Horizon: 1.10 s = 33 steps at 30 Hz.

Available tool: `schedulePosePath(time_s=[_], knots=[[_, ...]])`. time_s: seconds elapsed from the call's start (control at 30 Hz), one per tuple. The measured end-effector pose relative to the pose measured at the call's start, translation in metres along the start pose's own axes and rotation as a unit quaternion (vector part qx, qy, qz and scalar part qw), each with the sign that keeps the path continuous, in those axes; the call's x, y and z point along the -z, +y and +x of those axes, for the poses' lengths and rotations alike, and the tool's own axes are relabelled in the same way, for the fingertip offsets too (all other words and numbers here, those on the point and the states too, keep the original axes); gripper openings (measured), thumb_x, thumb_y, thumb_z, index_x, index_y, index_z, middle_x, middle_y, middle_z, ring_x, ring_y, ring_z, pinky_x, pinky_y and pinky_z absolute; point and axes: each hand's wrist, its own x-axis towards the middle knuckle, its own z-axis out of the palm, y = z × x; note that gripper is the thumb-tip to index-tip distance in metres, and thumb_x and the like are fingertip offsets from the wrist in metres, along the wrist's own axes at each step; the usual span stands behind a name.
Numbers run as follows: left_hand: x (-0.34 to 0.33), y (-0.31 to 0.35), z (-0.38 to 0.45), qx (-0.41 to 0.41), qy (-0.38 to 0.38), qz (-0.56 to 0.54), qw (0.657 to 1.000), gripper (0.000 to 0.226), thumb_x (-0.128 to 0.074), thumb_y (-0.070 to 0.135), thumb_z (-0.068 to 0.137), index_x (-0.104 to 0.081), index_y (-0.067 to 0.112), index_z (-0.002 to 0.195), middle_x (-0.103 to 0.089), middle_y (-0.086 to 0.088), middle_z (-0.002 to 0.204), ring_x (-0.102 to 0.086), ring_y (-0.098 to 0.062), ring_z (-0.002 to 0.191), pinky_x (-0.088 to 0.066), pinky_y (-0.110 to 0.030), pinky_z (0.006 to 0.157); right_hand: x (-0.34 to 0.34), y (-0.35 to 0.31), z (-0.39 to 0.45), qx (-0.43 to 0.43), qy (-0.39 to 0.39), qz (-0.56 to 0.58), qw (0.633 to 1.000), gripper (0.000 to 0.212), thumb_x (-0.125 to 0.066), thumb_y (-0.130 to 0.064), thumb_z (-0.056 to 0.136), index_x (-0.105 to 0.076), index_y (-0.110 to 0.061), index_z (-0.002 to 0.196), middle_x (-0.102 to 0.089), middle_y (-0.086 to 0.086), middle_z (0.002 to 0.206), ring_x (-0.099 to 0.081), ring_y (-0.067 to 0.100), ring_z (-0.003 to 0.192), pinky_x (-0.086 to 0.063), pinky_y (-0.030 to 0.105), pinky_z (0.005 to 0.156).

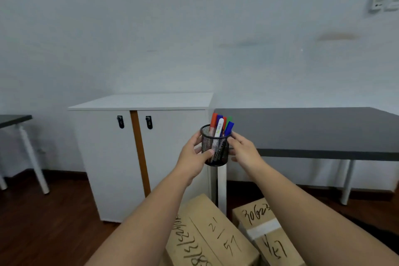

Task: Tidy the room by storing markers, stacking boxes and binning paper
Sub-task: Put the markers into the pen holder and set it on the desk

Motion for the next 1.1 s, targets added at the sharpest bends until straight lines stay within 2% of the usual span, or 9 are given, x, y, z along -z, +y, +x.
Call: schedulePosePath(time_s=[0.13,0.23,0.37,0.57,0.77,0.83,0.93,1.0,1.1], knots=[[-0.006,-0.012,0.028,0.006,-0.019,0.029,0.999,0.068,-0.060,-0.005,0.092,-0.042,0.032,0.146,-0.052,0.008,0.133,-0.060,-0.017,0.119,-0.049,-0.032,0.097,0.006,0.012,0.021,-0.003,-0.006,-0.012,1.000,0.040,-0.038,-0.020,0.104,-0.044,-0.027,0.143,-0.057,-0.006,0.124,-0.054,0.010,0.109,-0.046,0.017,0.073],[-0.016,-0.019,0.066,0.001,-0.042,0.049,0.998,0.065,-0.060,-0.005,0.092,-0.047,0.036,0.140,-0.054,0.007,0.136,-0.061,-0.019,0.119,-0.052,-0.037,0.099,0.019,0.021,0.051,-0.010,0.003,-0.003,1.000,0.043,-0.040,-0.019,0.103,-0.042,-0.029,0.144,-0.055,0.000,0.137,-0.053,0.022,0.125,-0.049,0.040,0.100],[-0.041,-0.035,0.116,-0.007,-0.057,0.076,0.995,0.064,-0.065,0.003,0.089,-0.049,0.034,0.142,-0.055,0.006,0.140,-0.057,-0.022,0.126,-0.048,-0.048,0.105,0.044,0.027,0.088,-0.006,0.037,-0.021,0.999,0.045,-0.042,-0.015,0.102,-0.042,-0.029,0.145,-0.056,-0.008,0.128,-0.054,0.013,0.114,-0.044,0.029,0.096],[-0.070,-0.064,0.173,-0.002,-0.070,0.101,0.992,0.066,-0.067,0.005,0.089,-0.046,0.035,0.144,-0.056,0.007,0.139,-0.051,-0.017,0.130,-0.043,-0.047,0.110,0.069,0.051,0.139,-0.055,0.058,-0.030,0.996,0.050,-0.046,-0.012,0.100,-0.039,-0.026,0.147,-0.056,-0.003,0.129,-0.052,0.014,0.111,-0.043,0.031,0.094],[-0.080,-0.099,0.233,0.032,-0.061,0.089,0.994,0.068,-0.072,0.016,0.085,-0.044,0.040,0.143,-0.060,0.014,0.134,-0.059,-0.018,0.122,-0.048,-0.050,0.104,0.084,0.083,0.195,-0.045,0.068,-0.063,0.995,0.058,-0.053,-0.002,0.094,-0.040,-0.023,0.146,-0.059,0.001,0.118,-0.059,0.015,0.103,-0.046,0.020,0.078],[-0.083,-0.110,0.252,0.041,-0.038,0.091,0.994,0.068,-0.074,0.024,0.084,-0.044,0.037,0.144,-0.064,0.008,0.129,-0.062,-0.019,0.116,-0.051,-0.049,0.100,0.090,0.096,0.212,-0.056,0.066,-0.095,0.992,0.061,-0.059,-0.003,0.091,-0.041,-0.019,0.146,-0.059,0.004,0.095,-0.057,0.013,0.082,-0.046,0.022,0.074],[-0.092,-0.122,0.276,0.076,-0.003,0.058,0.995,0.069,-0.075,0.030,0.085,-0.042,0.027,0.146,-0.065,-0.005,0.121,-0.065,-0.020,0.105,-0.058,-0.039,0.087,0.098,0.114,0.240,-0.075,0.062,-0.116,0.988,0.065,-0.061,-0.002,0.088,-0.038,-0.013,0.148,-0.053,0.005,0.071,-0.051,0.017,0.069,-0.046,0.033,0.074],[-0.100,-0.127,0.292,0.084,0.009,0.048,0.995,0.069,-0.074,0.030,0.086,-0.041,0.024,0.146,-0.066,-0.006,0.118,-0.066,-0.020,0.103,-0.059,-0.037,0.085,0.102,0.122,0.260,-0.066,0.064,-0.133,0.987,0.068,-0.059,0.000,0.087,-0.035,-0.014,0.149,-0.058,0.004,0.069,-0.055,0.016,0.069,-0.050,0.034,0.078],[-0.109,-0.133,0.315,0.065,0.035,0.087,0.994,0.062,-0.071,0.031,0.088,-0.046,0.022,0.144,-0.068,-0.004,0.116,-0.066,-0.019,0.103,-0.054,-0.040,0.096,0.107,0.129,0.290,-0.054,0.057,-0.176,0.981,0.065,-0.053,-0.002,0.089,-0.035,-0.020,0.149,-0.066,0.005,0.078,-0.060,0.014,0.073,-0.053,0.036,0.085]])
